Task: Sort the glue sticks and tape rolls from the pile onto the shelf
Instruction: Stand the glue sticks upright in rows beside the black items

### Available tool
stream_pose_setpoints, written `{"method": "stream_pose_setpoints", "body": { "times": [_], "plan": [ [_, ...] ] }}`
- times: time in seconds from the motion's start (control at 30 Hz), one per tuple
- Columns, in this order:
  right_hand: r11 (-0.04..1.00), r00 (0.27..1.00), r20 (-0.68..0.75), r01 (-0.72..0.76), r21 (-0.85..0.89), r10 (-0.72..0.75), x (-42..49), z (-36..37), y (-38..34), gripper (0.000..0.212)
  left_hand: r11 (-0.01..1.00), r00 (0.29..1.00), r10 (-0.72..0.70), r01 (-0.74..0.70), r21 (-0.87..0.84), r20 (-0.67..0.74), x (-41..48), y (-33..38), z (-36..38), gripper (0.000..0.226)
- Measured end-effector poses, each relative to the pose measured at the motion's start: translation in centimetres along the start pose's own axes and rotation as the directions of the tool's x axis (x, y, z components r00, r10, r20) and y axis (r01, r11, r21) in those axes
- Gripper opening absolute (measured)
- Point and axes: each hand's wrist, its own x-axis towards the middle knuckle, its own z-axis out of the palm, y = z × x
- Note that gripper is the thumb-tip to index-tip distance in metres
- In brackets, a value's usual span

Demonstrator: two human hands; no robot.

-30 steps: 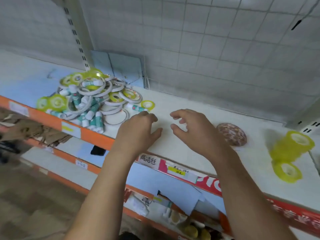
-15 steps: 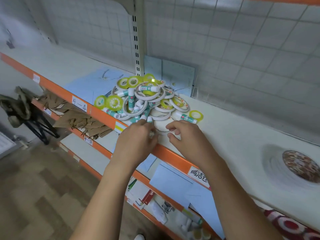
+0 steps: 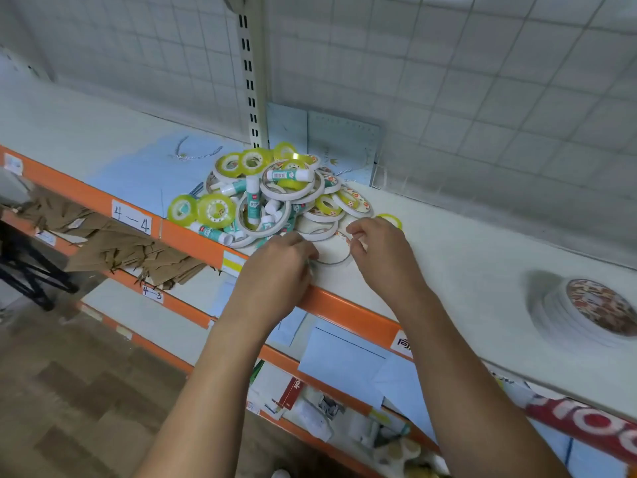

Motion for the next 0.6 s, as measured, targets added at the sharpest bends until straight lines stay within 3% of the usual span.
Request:
{"method": "stream_pose_setpoints", "body": {
  "times": [0.13,0.33,0.43,0.6],
  "plan": [
    [0.991,0.998,-0.052,-0.054,-0.124,0.048,1.7,0.6,1.1,0.034,0.995,0.995,0.092,-0.094,0.046,0.040,0.9,-1.0,0.5,0.049],
    [0.953,0.991,0.048,-0.108,-0.284,0.127,2.9,1.5,1.8,0.050,0.970,0.973,0.193,-0.209,0.126,0.129,1.8,-2.1,0.6,0.060],
    [0.961,0.991,0.027,-0.120,-0.249,0.131,2.9,1.6,1.9,0.047,0.967,0.967,0.191,-0.214,0.137,0.168,2.0,-2.2,0.9,0.052],
    [0.899,0.980,0.028,-0.169,-0.405,0.197,2.5,1.5,2.3,0.026,0.968,0.965,0.180,-0.208,0.137,0.191,2.6,-2.2,0.8,0.045]
  ]
}}
